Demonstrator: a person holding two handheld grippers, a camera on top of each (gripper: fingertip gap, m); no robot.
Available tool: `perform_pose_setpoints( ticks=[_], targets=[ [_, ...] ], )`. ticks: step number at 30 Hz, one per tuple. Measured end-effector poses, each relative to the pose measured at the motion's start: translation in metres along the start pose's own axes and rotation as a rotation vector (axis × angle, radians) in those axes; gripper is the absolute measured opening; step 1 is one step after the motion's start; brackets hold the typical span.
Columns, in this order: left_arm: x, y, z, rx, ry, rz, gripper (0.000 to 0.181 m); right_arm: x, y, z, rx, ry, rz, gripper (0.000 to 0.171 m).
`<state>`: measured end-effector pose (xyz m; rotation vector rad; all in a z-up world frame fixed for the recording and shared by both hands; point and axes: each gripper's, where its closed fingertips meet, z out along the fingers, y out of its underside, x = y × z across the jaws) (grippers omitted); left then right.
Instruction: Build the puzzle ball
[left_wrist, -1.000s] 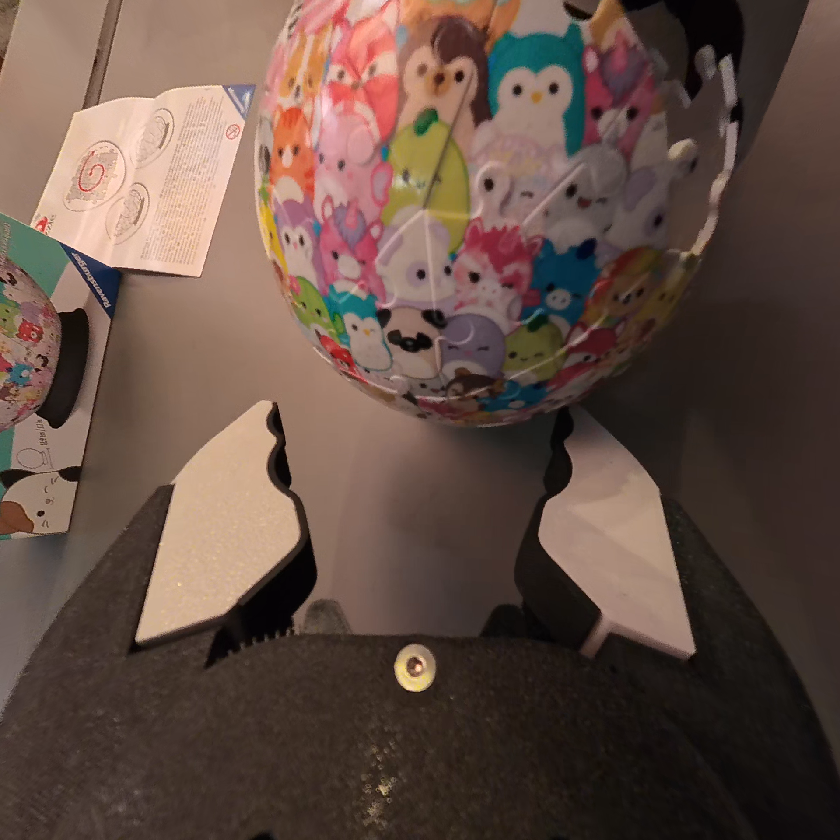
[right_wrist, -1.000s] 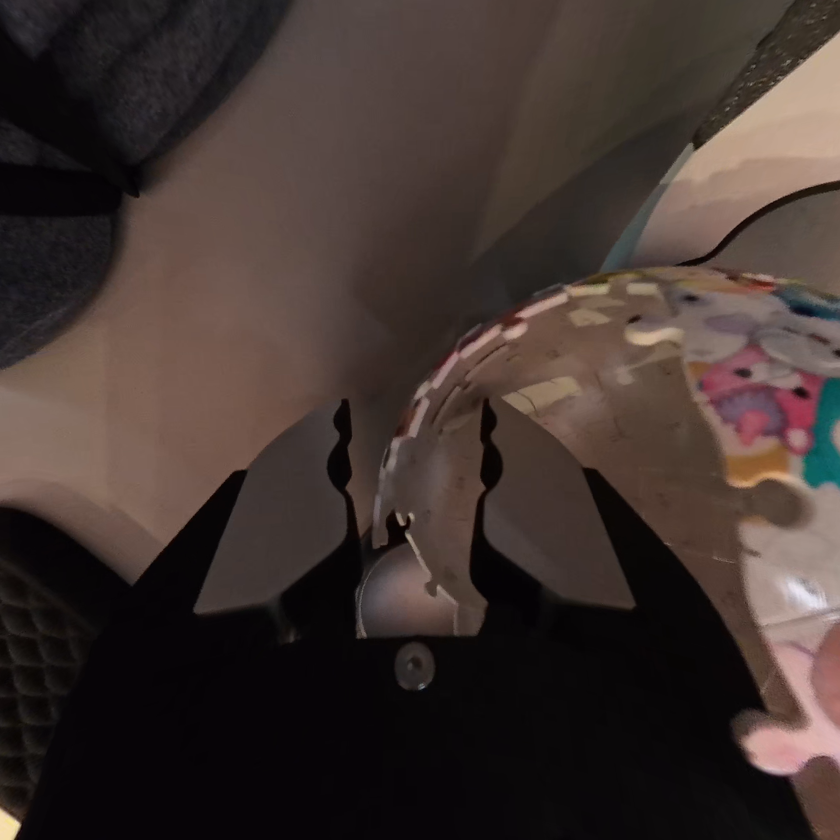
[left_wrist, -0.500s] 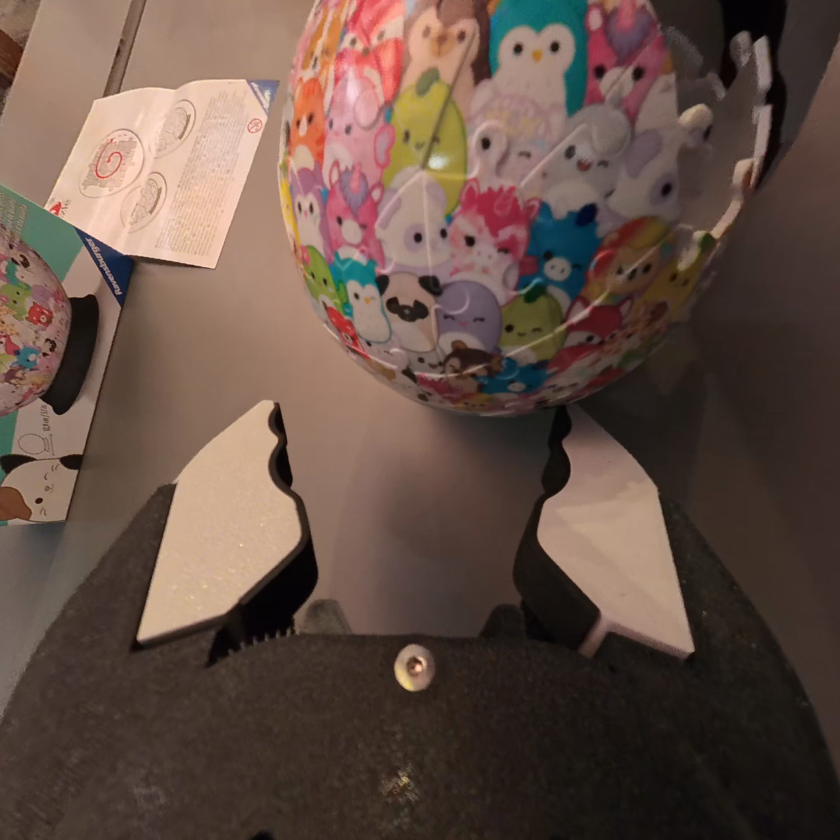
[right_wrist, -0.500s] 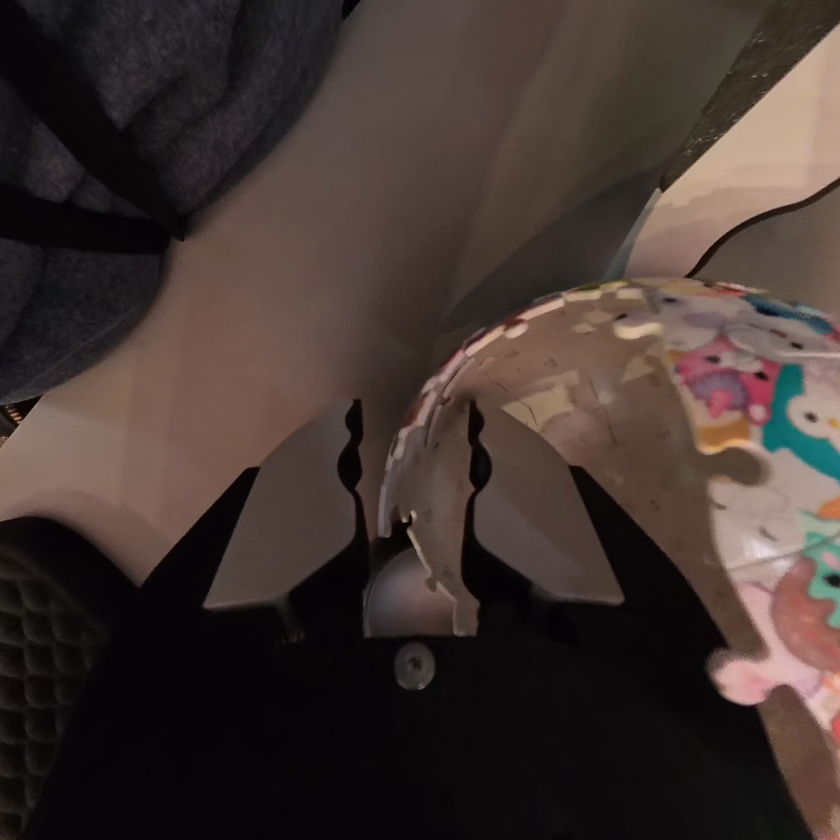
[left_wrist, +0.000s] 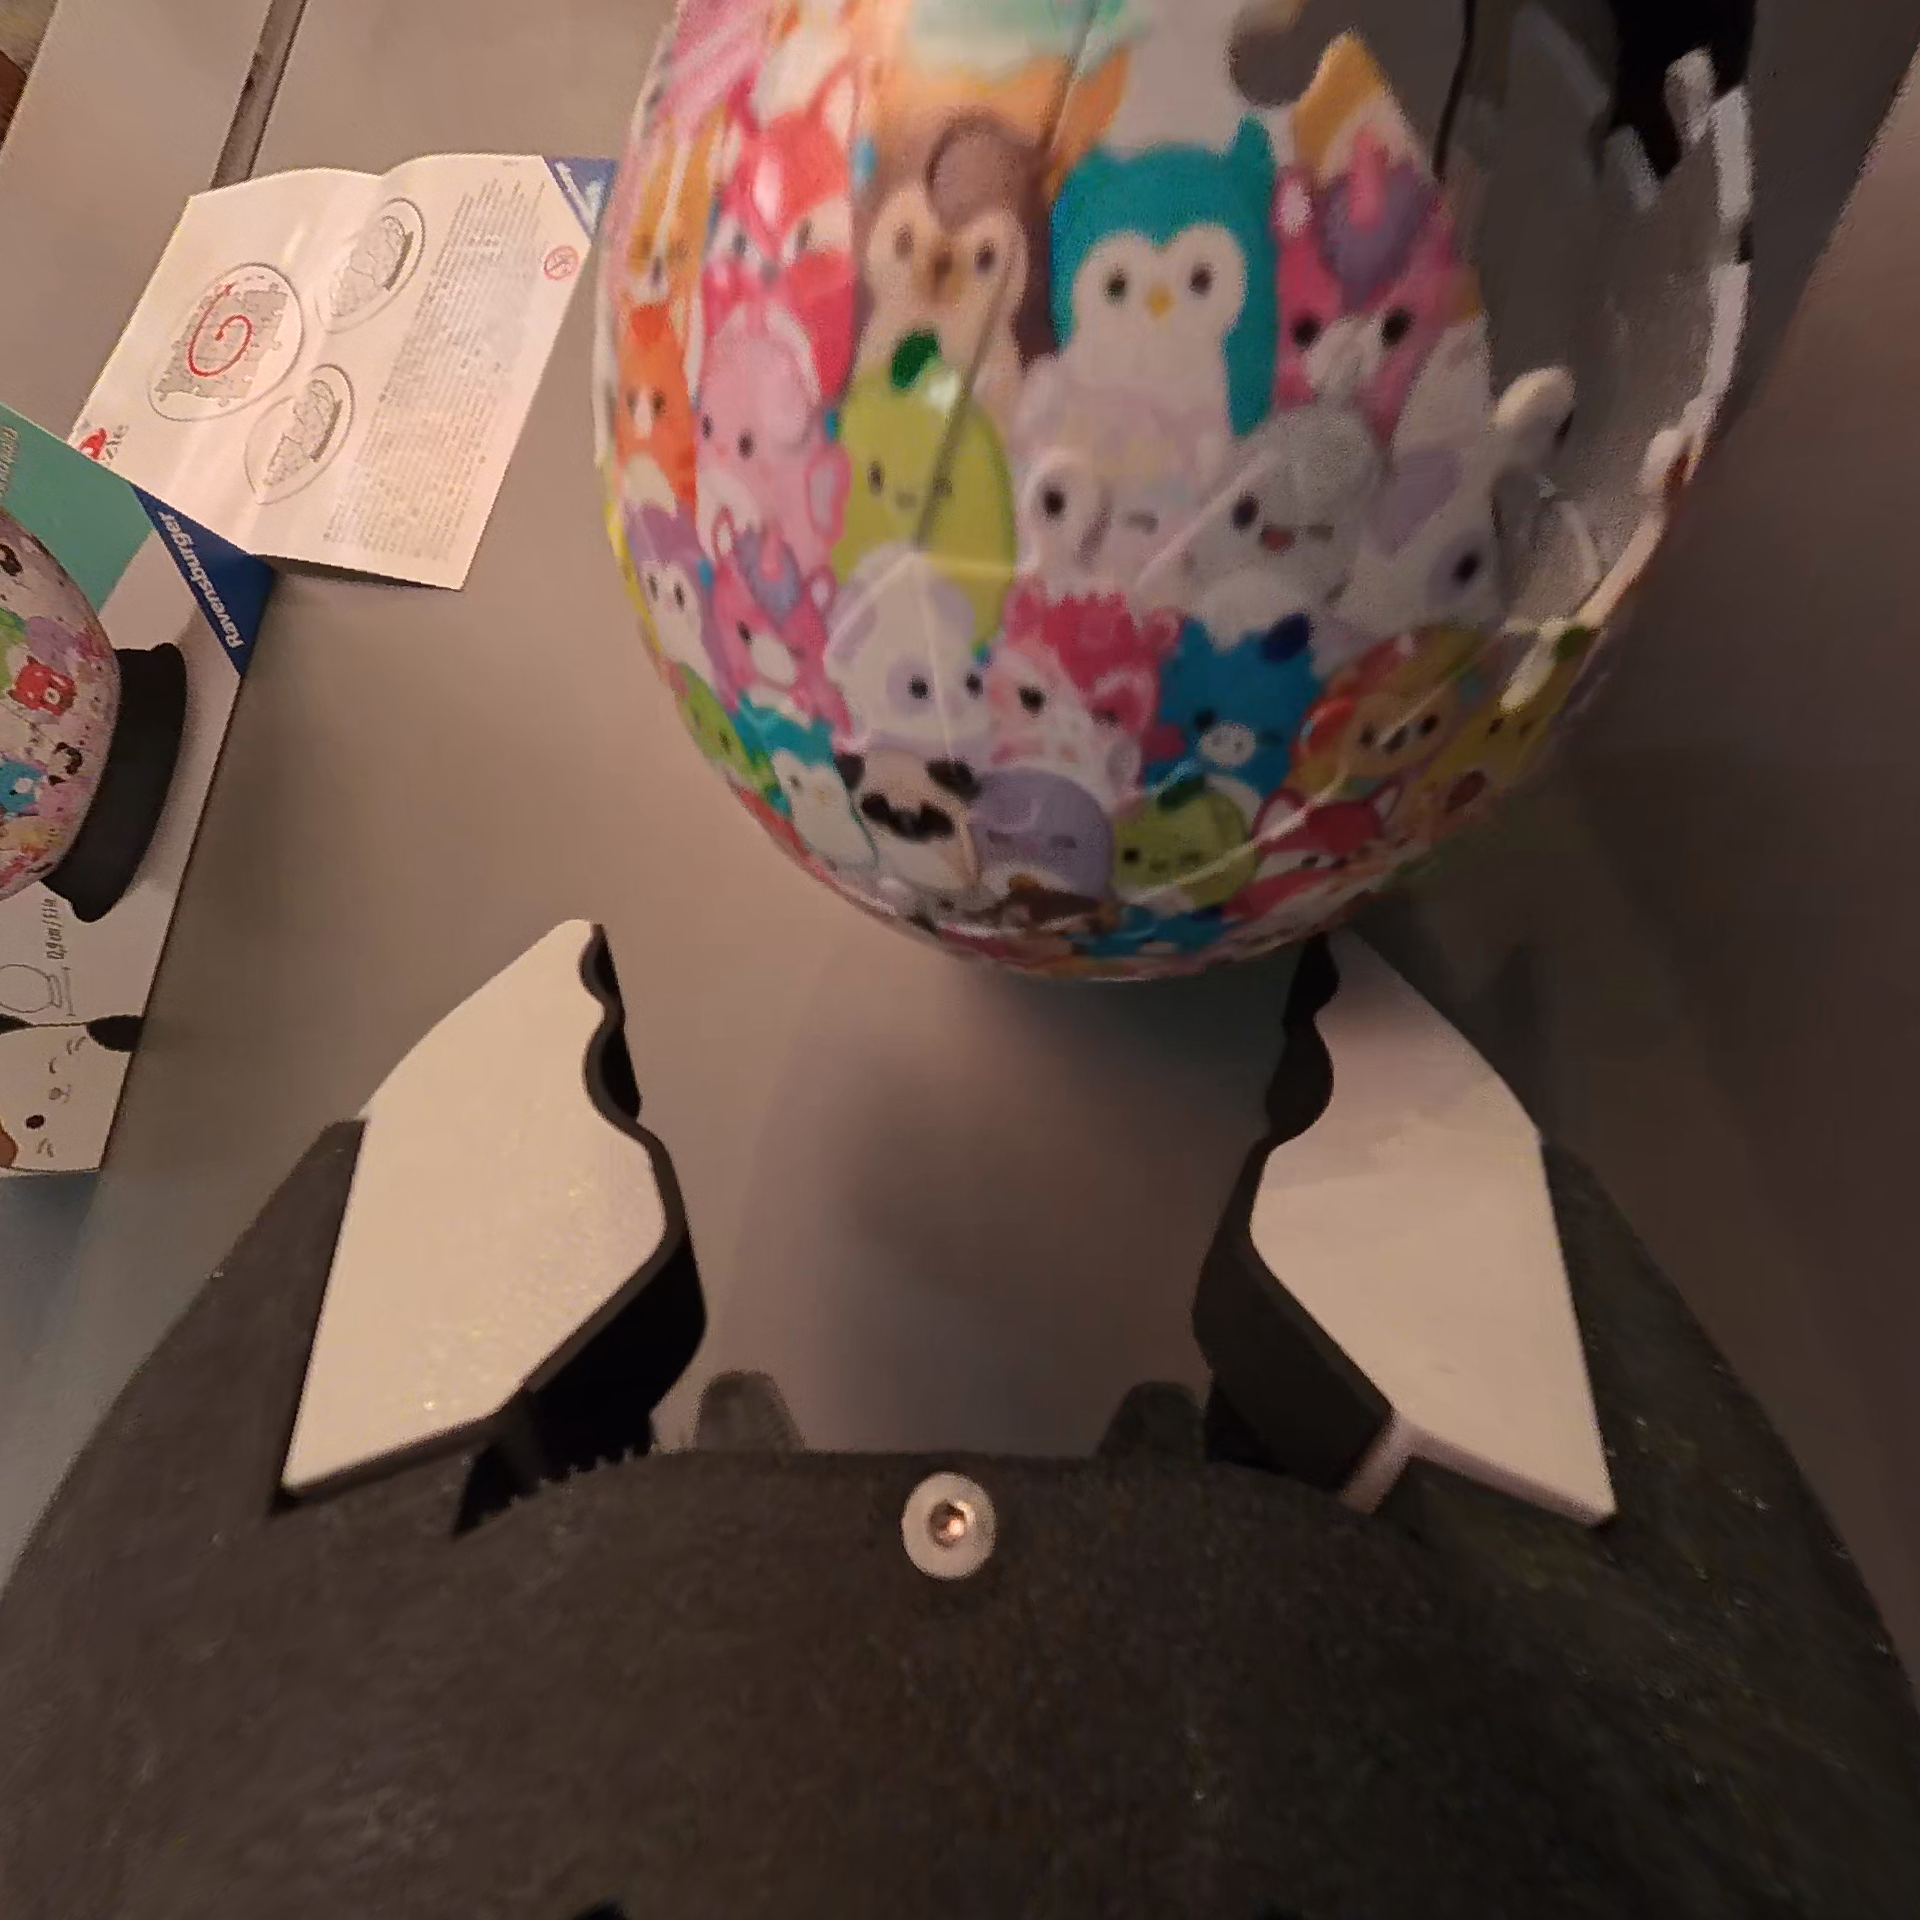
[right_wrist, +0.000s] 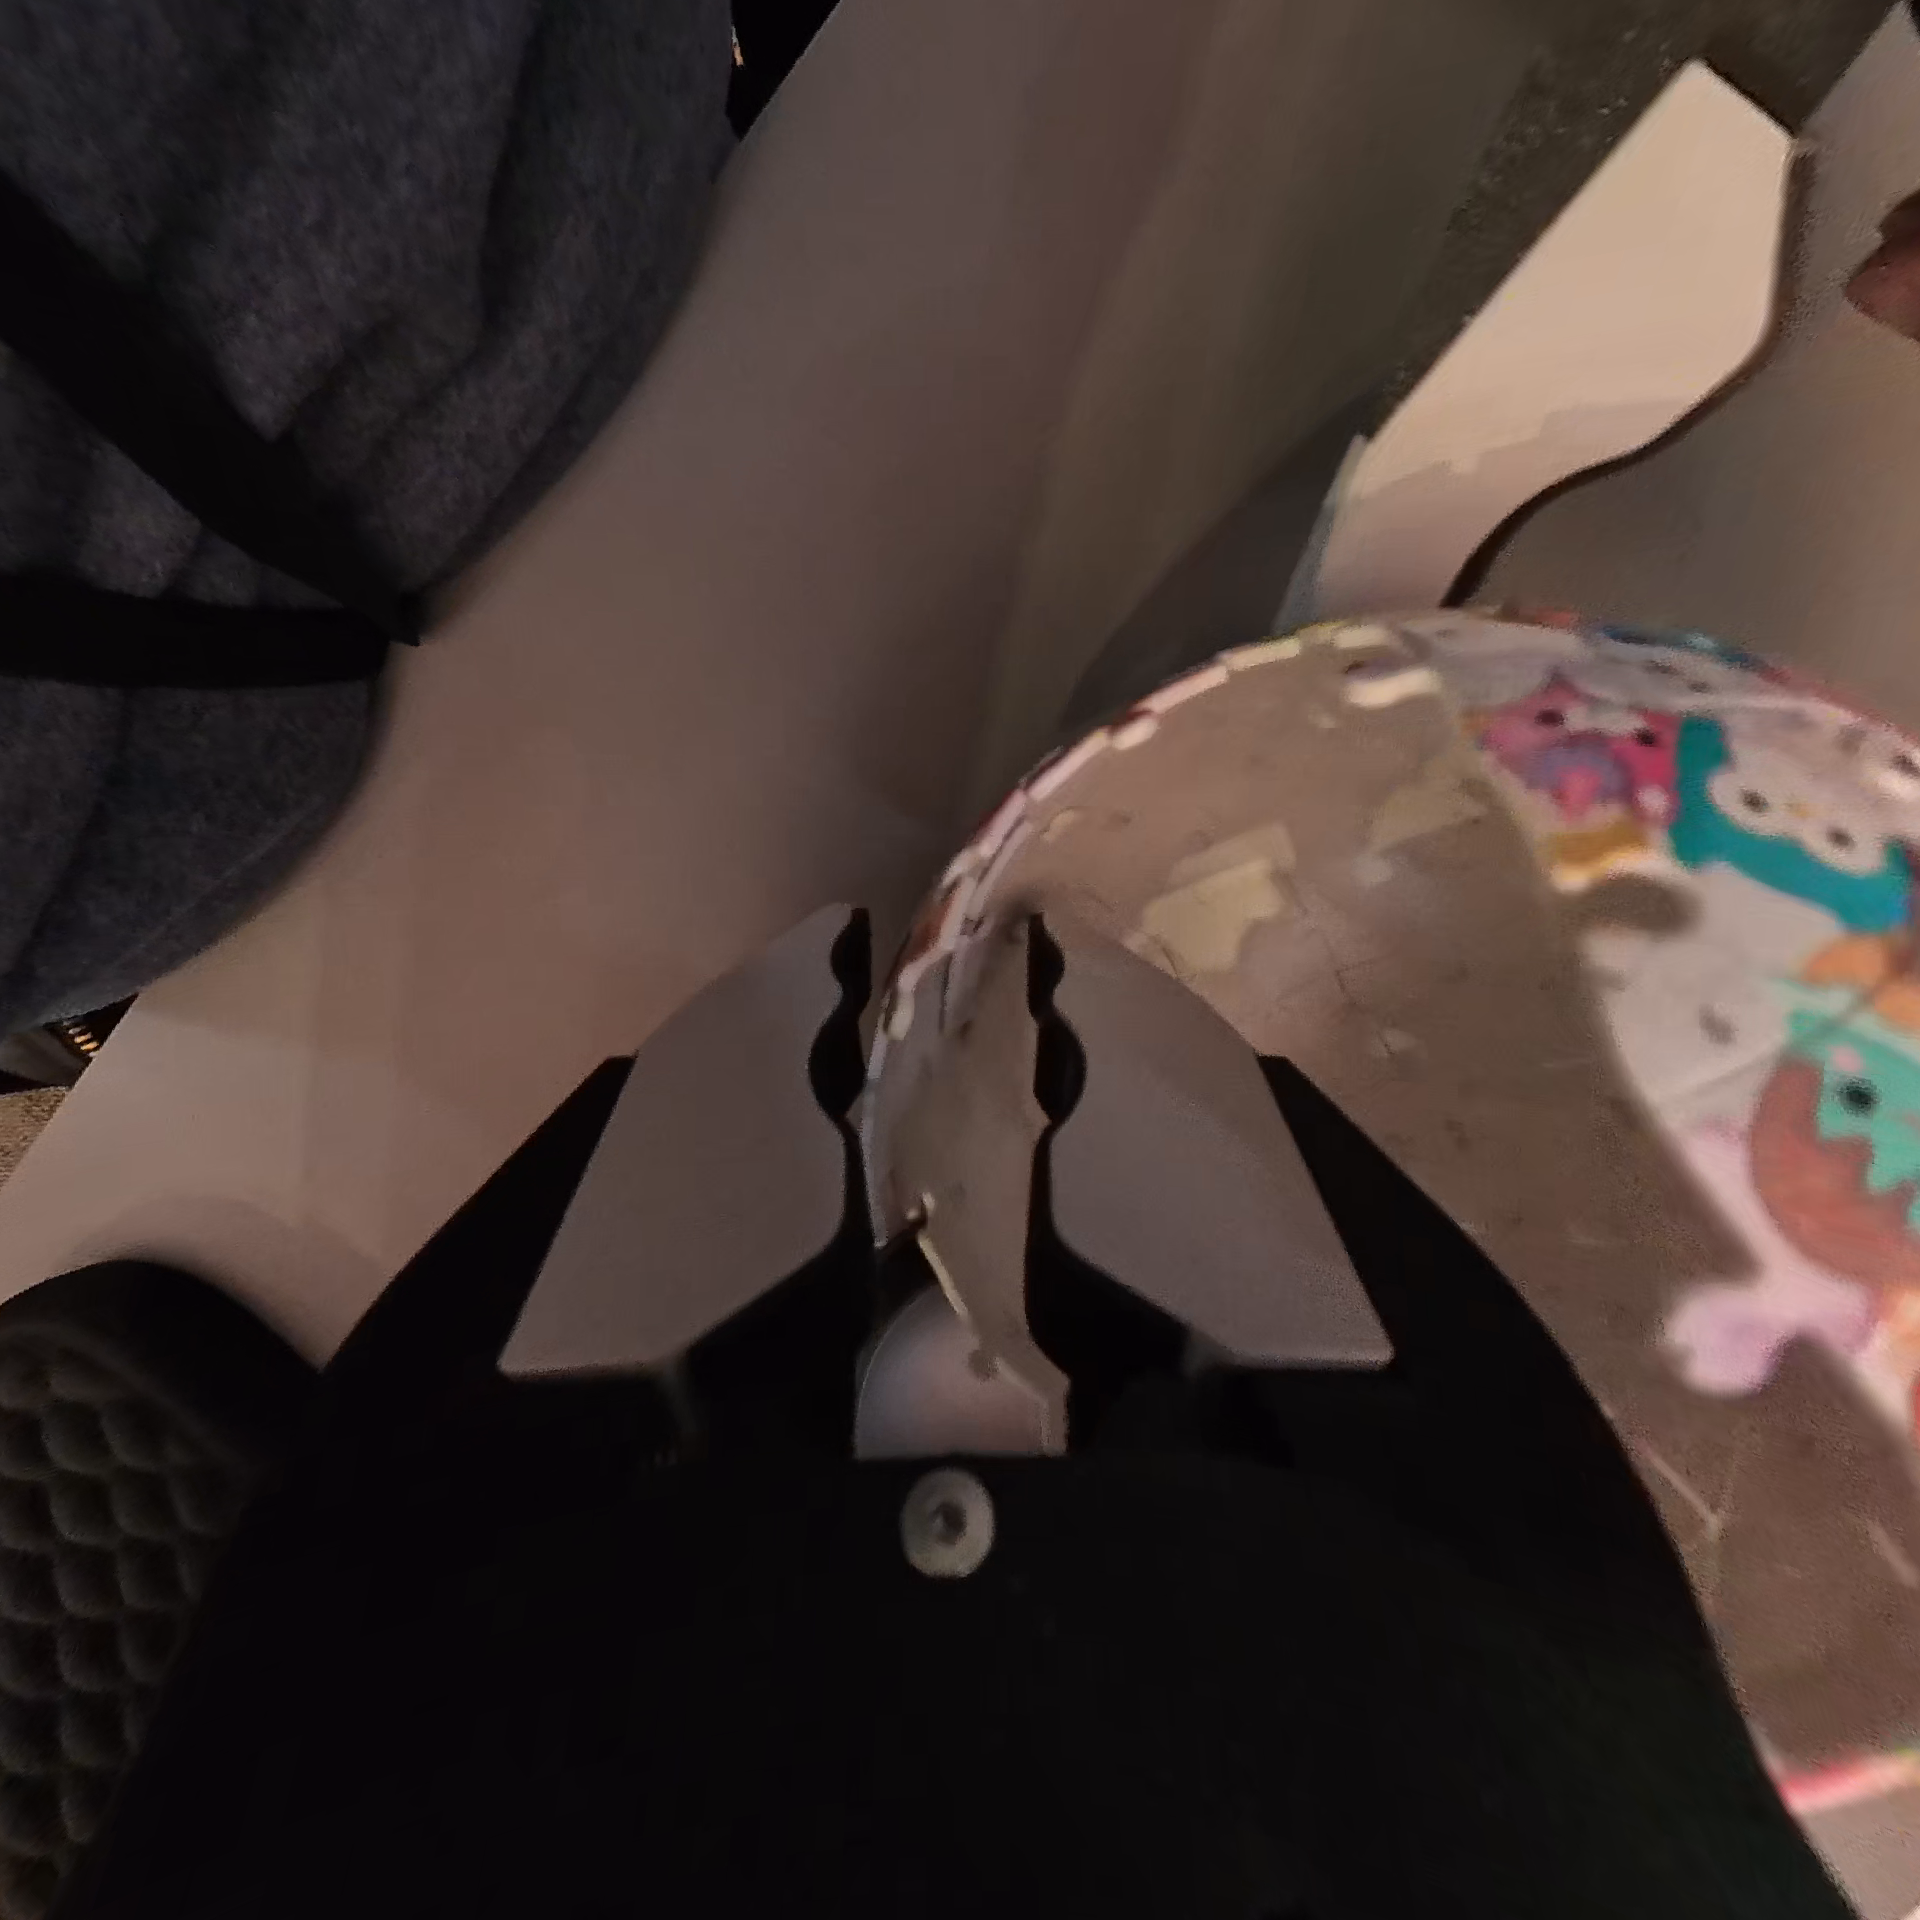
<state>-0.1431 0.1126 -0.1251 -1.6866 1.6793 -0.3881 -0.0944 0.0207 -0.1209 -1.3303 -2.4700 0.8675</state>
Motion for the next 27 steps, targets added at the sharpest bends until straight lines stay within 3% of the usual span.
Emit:
perform_pose_setpoints(
  ticks=[7,18,27],
  targets=[
    [0.017,-0.003,-0.01,0.042,-0.013,-0.065,0.145,0.003,-0.006,0.004,0.011,0.022,0.019,0.025],
    [0.017,-0.022,-0.014,0.089,-0.297,-0.021,0.145,0.005,-0.01,0.006,0.01,0.052,0.078,0.025],
    [0.018,-0.032,0.007,0.137,-0.274,-0.032,0.145,0.002,-0.003,0.006,0.02,0.057,0.074,0.028]
  ],
)
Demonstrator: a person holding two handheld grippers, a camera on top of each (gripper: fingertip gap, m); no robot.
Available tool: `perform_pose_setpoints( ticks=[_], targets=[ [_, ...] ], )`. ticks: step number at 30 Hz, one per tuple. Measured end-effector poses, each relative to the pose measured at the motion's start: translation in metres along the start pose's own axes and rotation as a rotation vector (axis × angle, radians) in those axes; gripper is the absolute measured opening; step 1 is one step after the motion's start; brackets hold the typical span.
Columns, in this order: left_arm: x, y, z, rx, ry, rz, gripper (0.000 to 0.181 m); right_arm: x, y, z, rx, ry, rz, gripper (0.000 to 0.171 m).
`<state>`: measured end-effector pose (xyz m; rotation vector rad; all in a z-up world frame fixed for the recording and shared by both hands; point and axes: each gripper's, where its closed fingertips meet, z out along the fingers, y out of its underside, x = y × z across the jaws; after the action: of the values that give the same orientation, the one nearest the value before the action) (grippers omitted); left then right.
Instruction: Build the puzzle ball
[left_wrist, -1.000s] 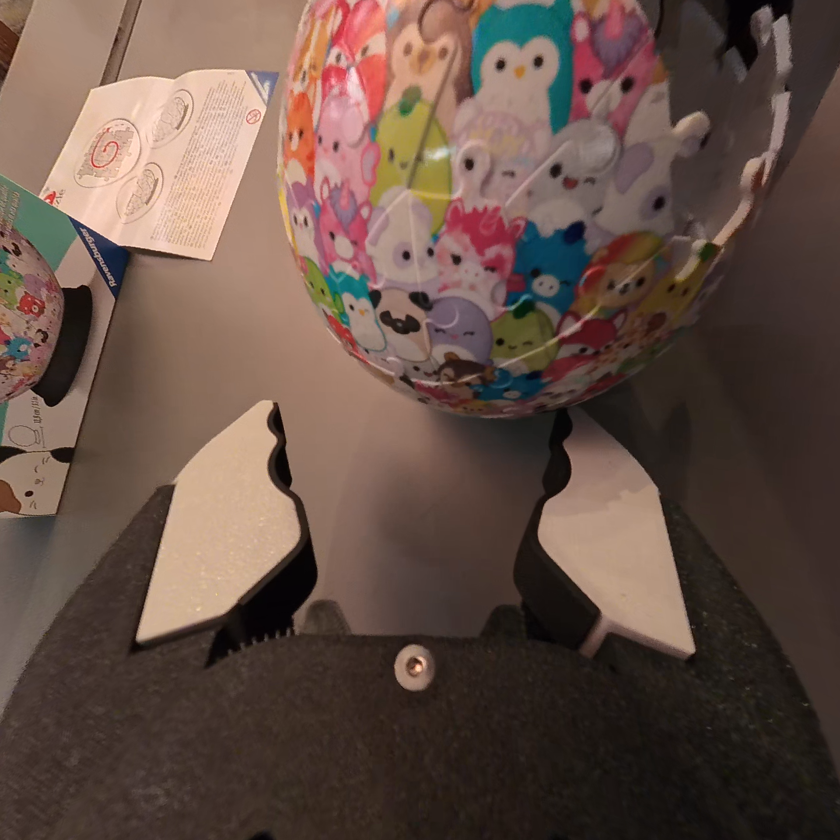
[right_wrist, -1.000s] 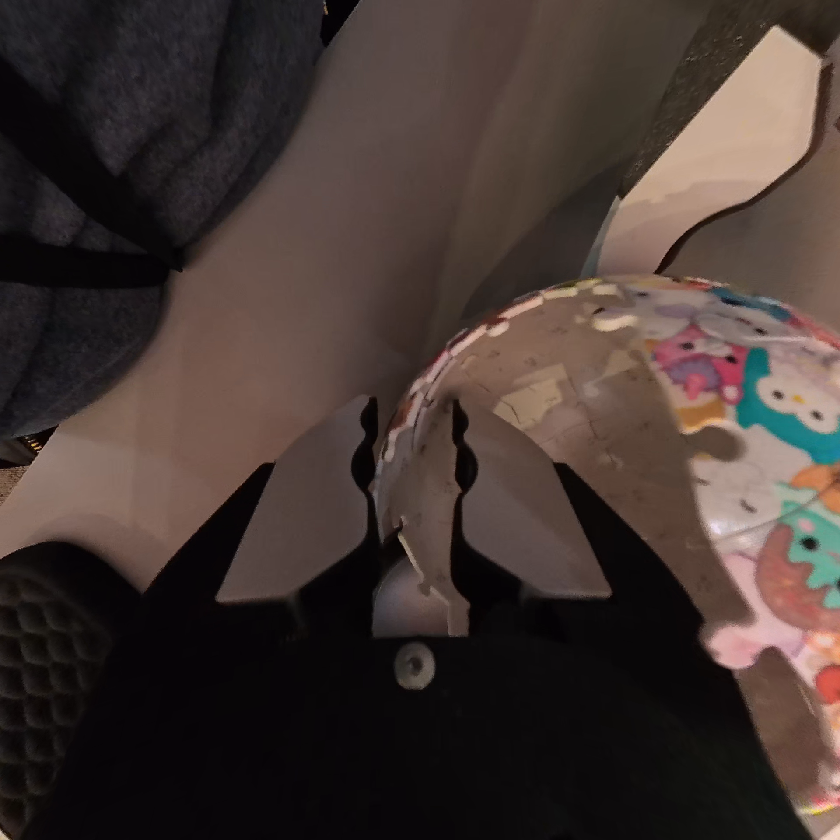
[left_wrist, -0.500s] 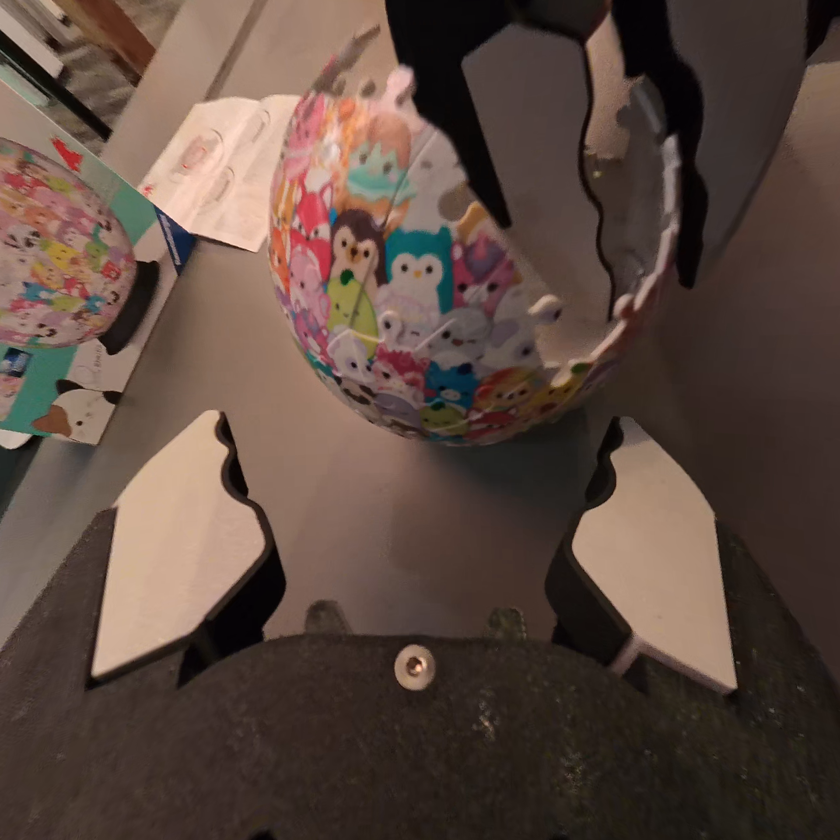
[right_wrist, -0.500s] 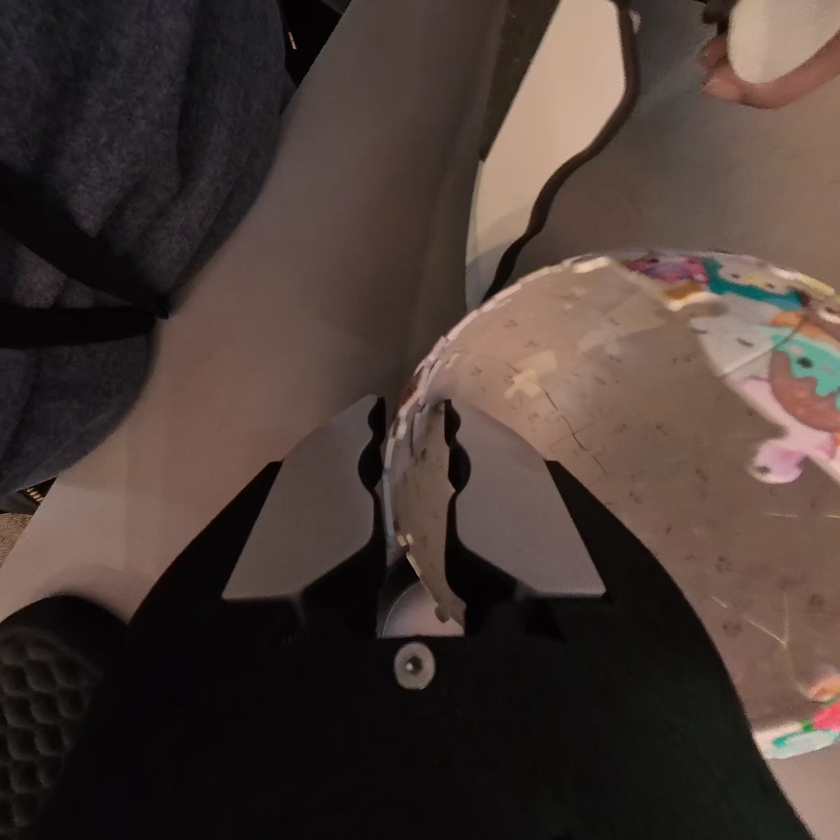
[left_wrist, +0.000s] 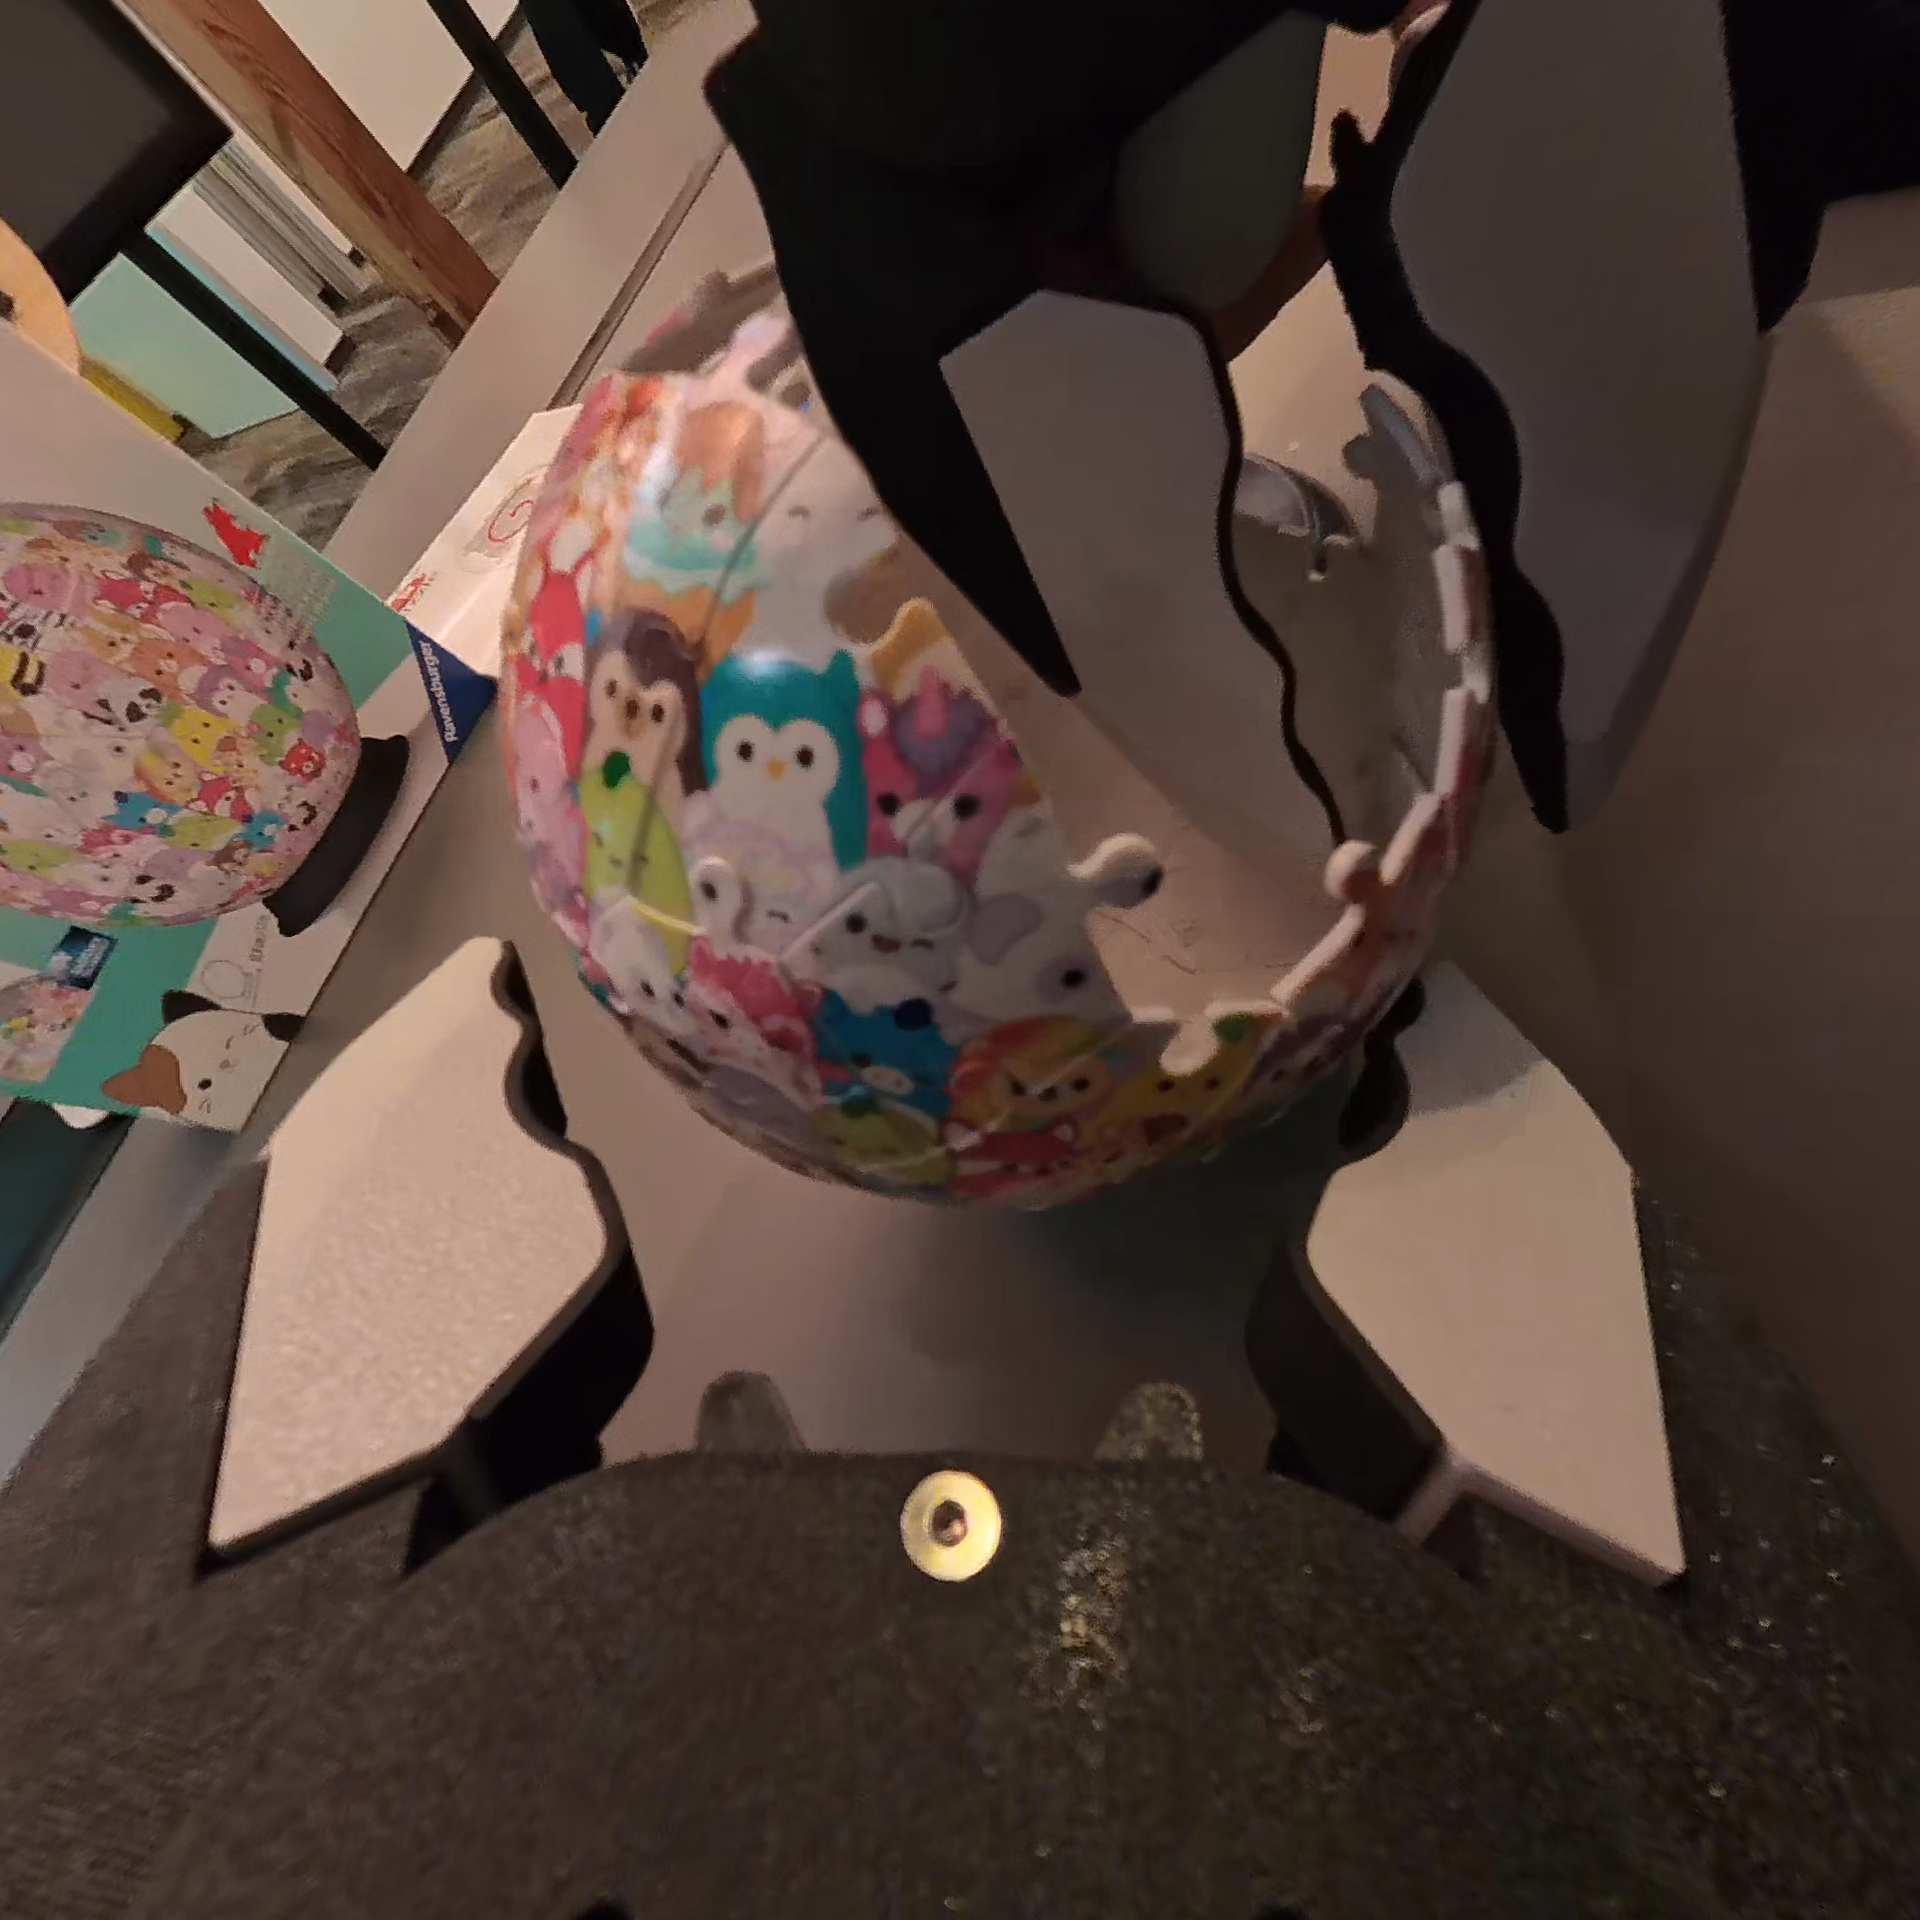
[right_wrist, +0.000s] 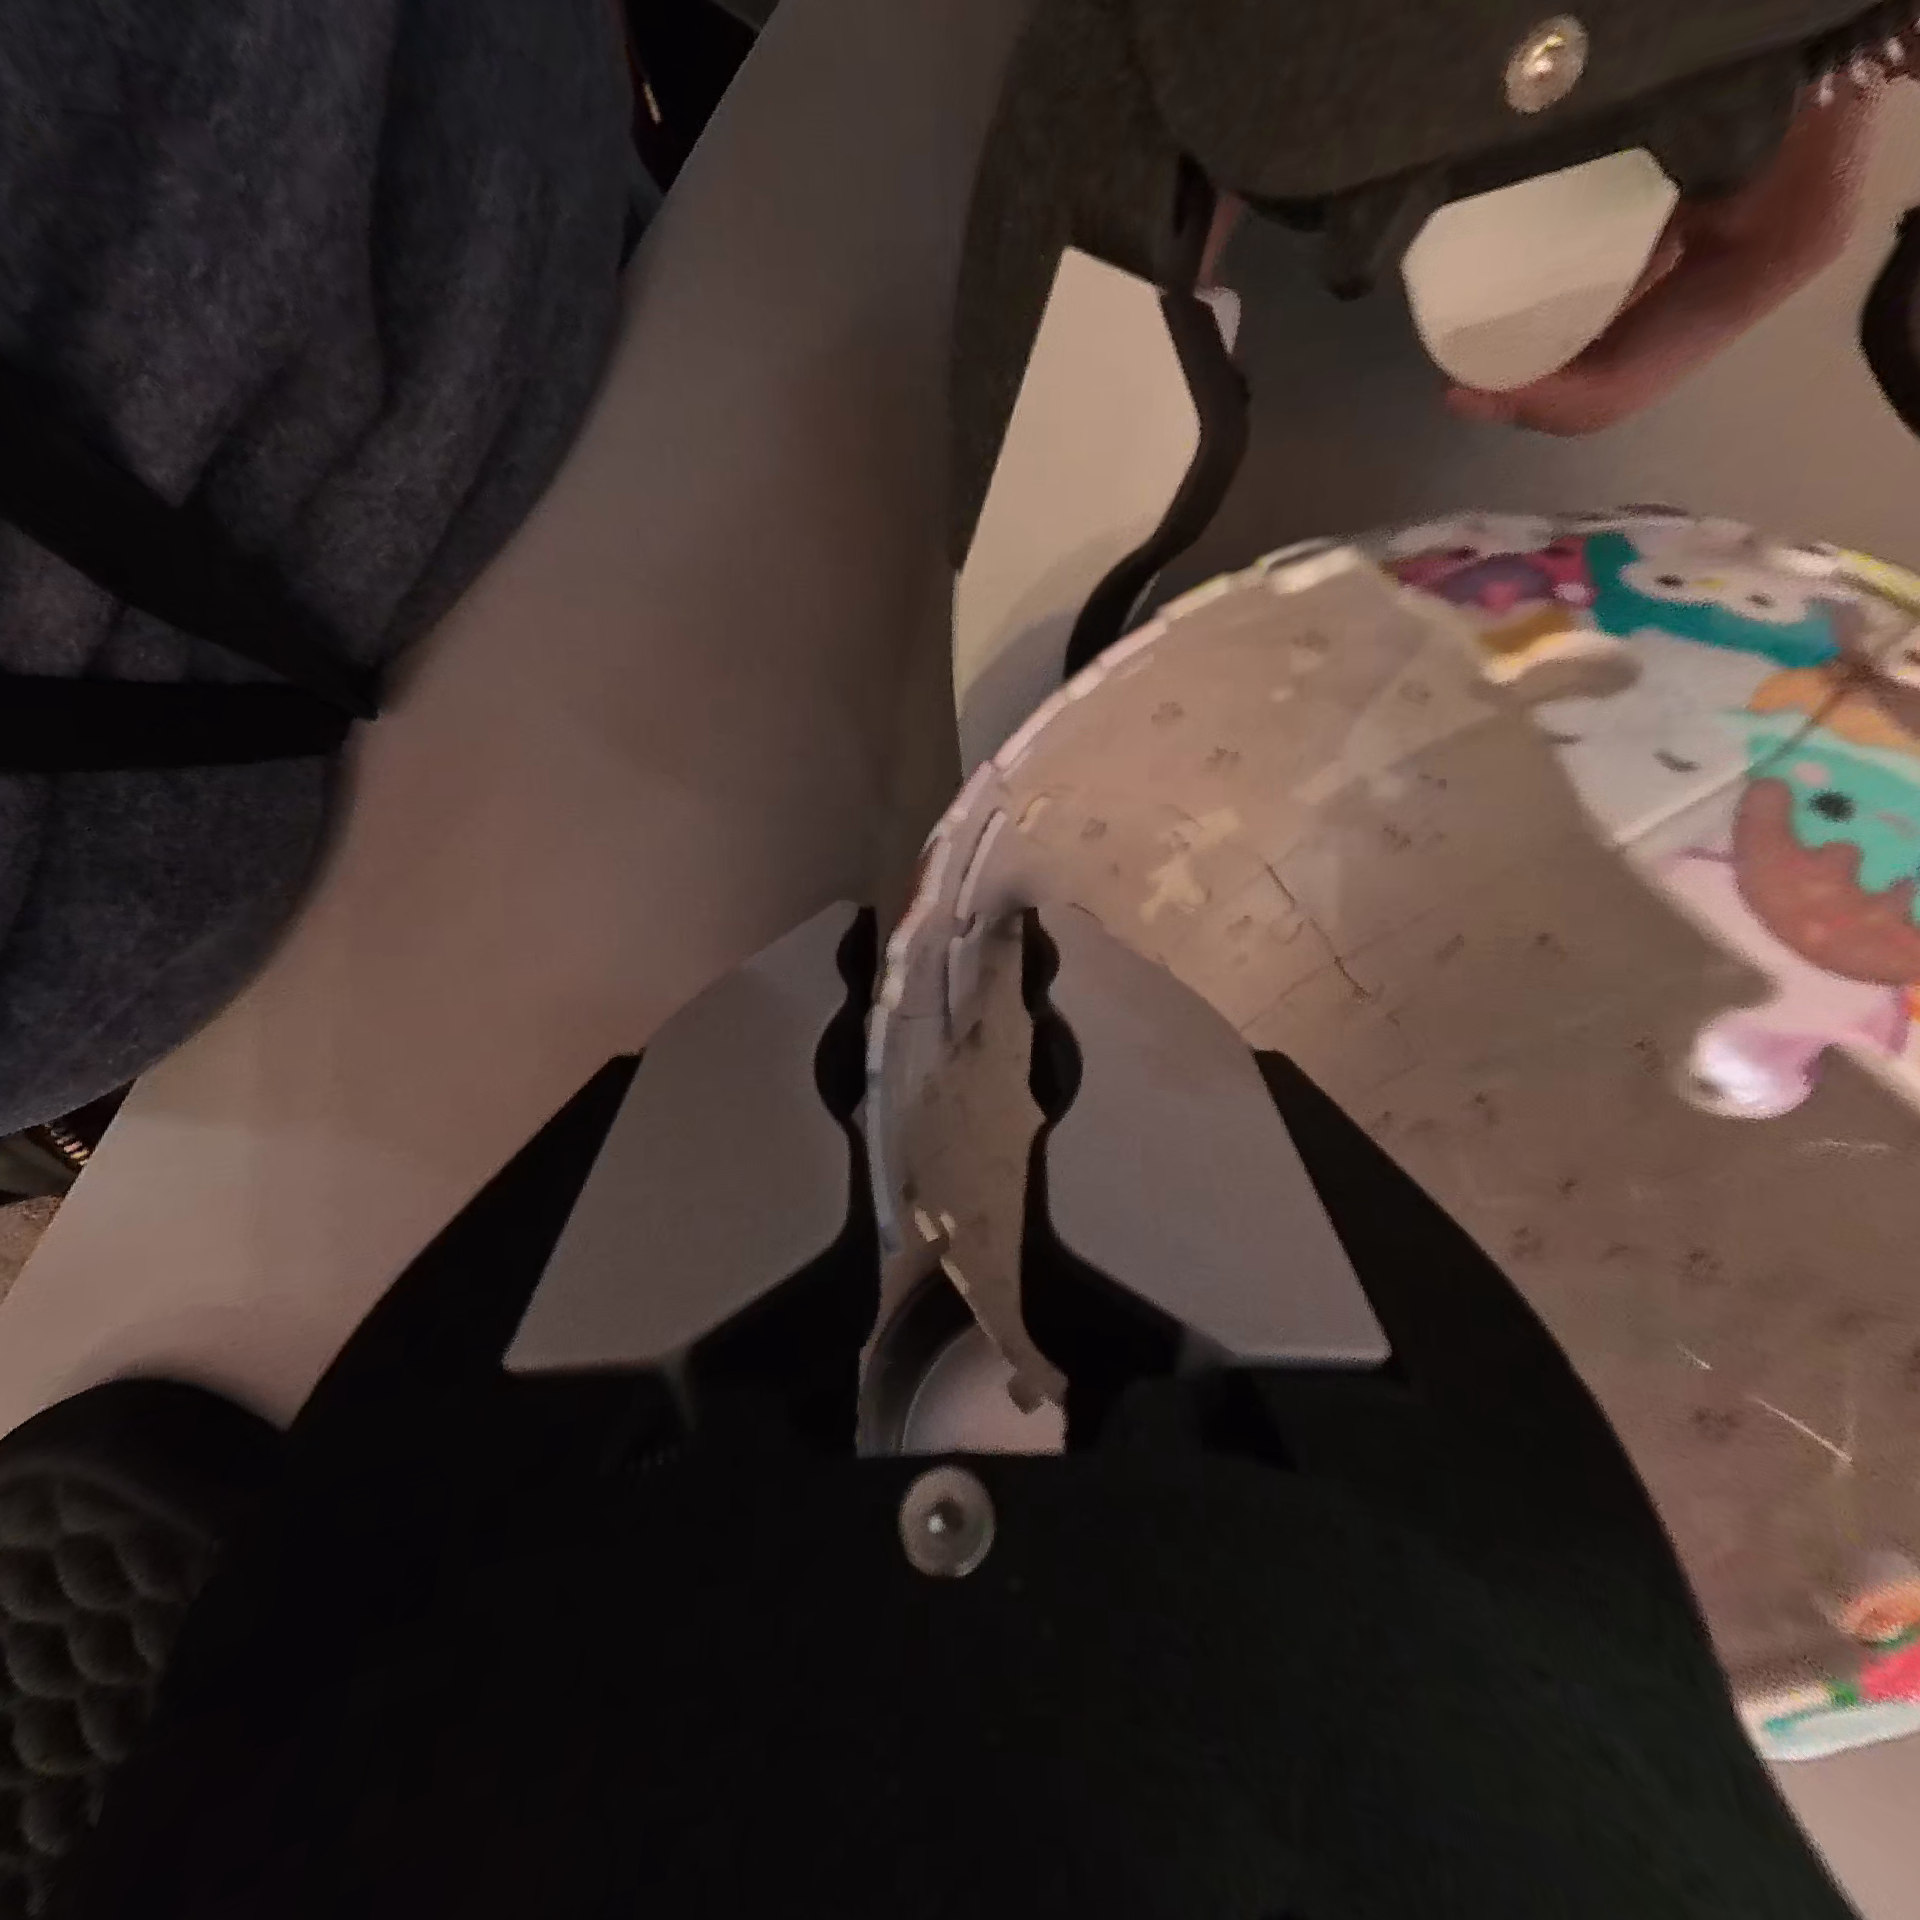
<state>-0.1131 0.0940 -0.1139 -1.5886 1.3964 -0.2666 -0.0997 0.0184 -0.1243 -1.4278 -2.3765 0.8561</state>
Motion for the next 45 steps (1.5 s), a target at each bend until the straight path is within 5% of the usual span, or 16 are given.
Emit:
perform_pose_setpoints(
  ticks=[19,45],
  targets=[
    [0.005,-0.019,0.013,-0.003,-0.009,0.184,0.139,-0.014,0.012,-0.013,0.08,-0.022,0.068,0.032],
    [-0.004,-0.015,0.019,-0.038,-0.055,0.193,0.139,-0.012,0.005,-0.036,0.222,0.017,0.166,0.023]
  ],
)
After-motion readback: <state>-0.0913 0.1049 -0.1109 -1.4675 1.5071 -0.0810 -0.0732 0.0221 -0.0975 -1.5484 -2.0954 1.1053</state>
